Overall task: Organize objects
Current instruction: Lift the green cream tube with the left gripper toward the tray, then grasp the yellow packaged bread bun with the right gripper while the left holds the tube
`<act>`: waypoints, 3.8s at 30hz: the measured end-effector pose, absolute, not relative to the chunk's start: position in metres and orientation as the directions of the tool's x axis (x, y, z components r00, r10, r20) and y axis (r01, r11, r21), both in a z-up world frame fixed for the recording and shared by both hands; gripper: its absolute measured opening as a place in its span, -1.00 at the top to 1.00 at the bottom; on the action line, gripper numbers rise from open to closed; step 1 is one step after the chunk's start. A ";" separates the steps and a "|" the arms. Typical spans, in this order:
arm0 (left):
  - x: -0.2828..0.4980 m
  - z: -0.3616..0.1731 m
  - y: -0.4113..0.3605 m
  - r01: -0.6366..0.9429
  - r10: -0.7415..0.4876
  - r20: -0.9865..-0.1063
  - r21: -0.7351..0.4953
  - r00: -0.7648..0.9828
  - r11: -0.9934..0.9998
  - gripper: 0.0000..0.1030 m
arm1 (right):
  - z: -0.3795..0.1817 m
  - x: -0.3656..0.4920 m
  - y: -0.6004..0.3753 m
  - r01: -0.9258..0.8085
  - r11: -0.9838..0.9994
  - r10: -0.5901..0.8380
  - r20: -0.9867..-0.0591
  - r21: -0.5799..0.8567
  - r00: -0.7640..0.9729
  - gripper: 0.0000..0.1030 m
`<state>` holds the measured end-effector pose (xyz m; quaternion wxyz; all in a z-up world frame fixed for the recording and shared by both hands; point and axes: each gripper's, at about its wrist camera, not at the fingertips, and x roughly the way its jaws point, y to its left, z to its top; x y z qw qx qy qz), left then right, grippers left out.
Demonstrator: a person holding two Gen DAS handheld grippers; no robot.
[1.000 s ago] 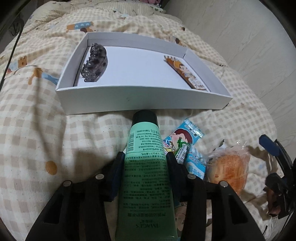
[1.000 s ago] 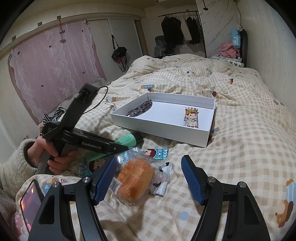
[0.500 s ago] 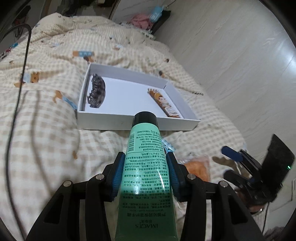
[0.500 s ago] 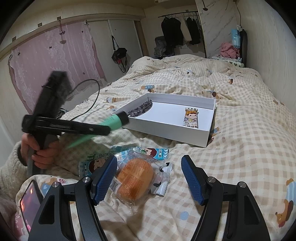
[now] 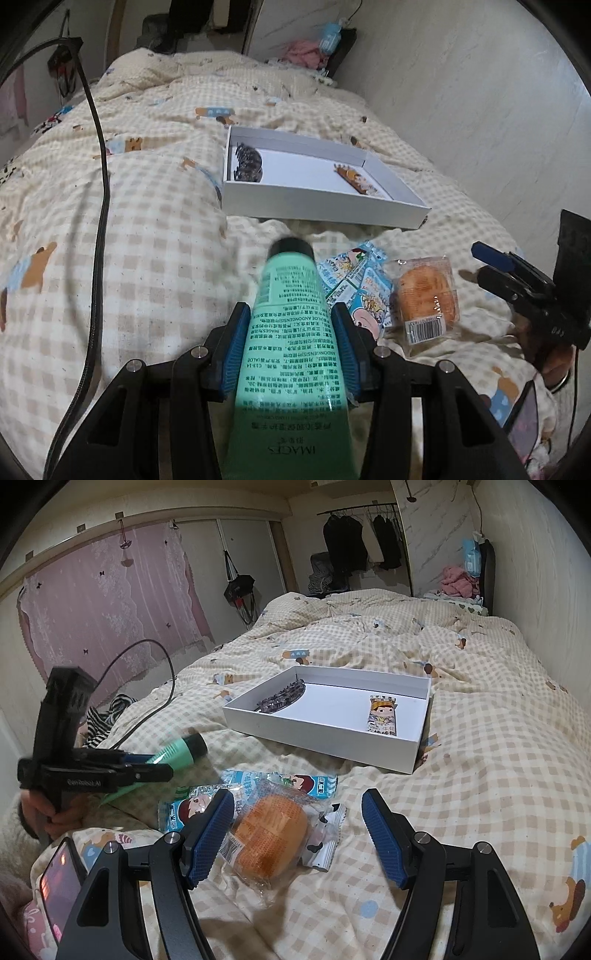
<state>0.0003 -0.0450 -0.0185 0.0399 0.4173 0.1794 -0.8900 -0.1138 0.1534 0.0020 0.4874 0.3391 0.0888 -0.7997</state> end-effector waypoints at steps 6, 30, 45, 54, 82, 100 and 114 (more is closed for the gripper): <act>0.006 -0.022 -0.050 0.199 0.115 -0.726 -0.333 -0.678 -0.922 0.05 | 0.001 -0.114 0.151 0.836 -0.516 -0.705 -0.645 0.184 -0.294 -0.41; -0.019 -0.044 -0.015 0.129 0.034 -0.867 -0.113 -0.497 -0.985 0.04 | -0.001 -0.116 0.148 0.829 -0.524 -0.690 -0.668 0.194 -0.279 -0.41; -0.014 -0.036 -0.029 0.114 0.169 -0.792 -0.287 -0.587 -0.951 0.03 | -0.002 -0.116 0.148 0.829 -0.523 -0.690 -0.669 0.199 -0.275 -0.41; -0.011 -0.034 -0.031 0.105 0.183 -0.772 -0.307 -0.609 -0.946 0.03 | -0.001 -0.117 0.150 0.827 -0.522 -0.697 -0.664 0.211 -0.271 -0.41; 0.011 -0.023 -0.060 0.090 0.268 -0.614 -0.488 -0.742 -0.868 0.03 | 0.034 -0.166 0.163 0.737 -0.519 -0.663 -0.748 0.433 -0.028 0.56; 0.011 -0.024 -0.059 0.087 0.273 -0.613 -0.491 -0.742 -0.867 0.03 | 0.088 -0.174 0.237 0.598 -0.801 -0.347 -0.839 0.033 -0.419 -0.54; 0.011 -0.025 -0.060 0.085 0.275 -0.613 -0.492 -0.741 -0.866 0.03 | 0.041 -0.136 0.148 0.759 -0.650 -0.380 -0.851 -0.032 -0.361 -0.56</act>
